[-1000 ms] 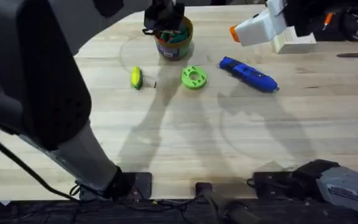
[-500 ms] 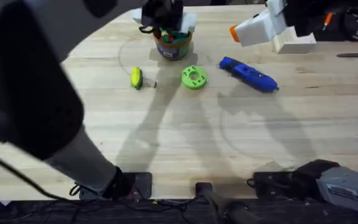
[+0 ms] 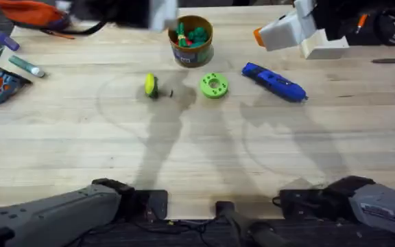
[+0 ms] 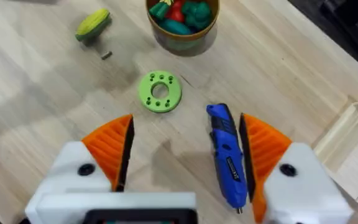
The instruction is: Pick up the gripper from the table and insert it into the empty holder that is missing its gripper. Then pick up a screw, insert it into the mounting hole, and use the screwdriver to tighten it. Finally, clean up the table by picking up the vegetable and placing it into the bucket.
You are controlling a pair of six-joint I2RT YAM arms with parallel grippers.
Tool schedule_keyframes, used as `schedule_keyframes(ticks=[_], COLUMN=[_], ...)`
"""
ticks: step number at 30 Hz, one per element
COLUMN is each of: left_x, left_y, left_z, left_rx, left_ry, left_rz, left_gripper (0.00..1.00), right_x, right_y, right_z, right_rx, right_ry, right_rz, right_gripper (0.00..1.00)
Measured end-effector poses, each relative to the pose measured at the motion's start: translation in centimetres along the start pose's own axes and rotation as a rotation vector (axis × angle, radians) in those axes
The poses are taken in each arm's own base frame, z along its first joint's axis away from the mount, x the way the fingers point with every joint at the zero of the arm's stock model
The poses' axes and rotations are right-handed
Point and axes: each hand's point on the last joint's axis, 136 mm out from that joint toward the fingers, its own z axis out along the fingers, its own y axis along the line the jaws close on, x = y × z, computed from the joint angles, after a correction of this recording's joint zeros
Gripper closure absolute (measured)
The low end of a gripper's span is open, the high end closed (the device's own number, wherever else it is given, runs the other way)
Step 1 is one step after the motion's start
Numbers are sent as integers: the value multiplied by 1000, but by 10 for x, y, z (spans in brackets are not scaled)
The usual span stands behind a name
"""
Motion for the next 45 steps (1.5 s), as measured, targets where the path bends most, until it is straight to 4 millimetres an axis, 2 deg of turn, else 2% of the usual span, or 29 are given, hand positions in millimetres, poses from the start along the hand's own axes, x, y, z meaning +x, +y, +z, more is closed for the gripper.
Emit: schedule_keyframes(ticks=[3,7,11,14,21,26,27,38,42,44,45], left_x=[16,26,43,67,102,111,114,113,113,113,113], left_y=[20,32,25,21,15,10,20,21,20,20,19], left_z=[3,28,70,99,159,192,202,214,218,218,218], left_rx=[-43,-58,19,45,42,47,38,40,46,47,48], left_ry=[72,101,155,260,479,533,555,546,552,552,552], left_rz=[-62,-124,-145,-150,-148,-152,-170,-163,-161,-162,-162], left_gripper=[15,15,14,14,14,14,14,25,160,358,549], right_x=[0,0,0,0,0,0,0,0,2,2,2], right_y=[0,0,0,0,0,0,0,0,1,1,1], right_z=[0,0,0,0,0,0,0,0,0,0,0], right_rx=[0,0,0,0,0,0,0,-1,-2,-2,-2], right_ry=[0,0,0,0,1,1,1,2,7,7,7], right_rz=[0,0,0,0,0,0,0,0,2,2,1], right_gripper=[112,112,112,111,112,112,112,108,112,110,111])
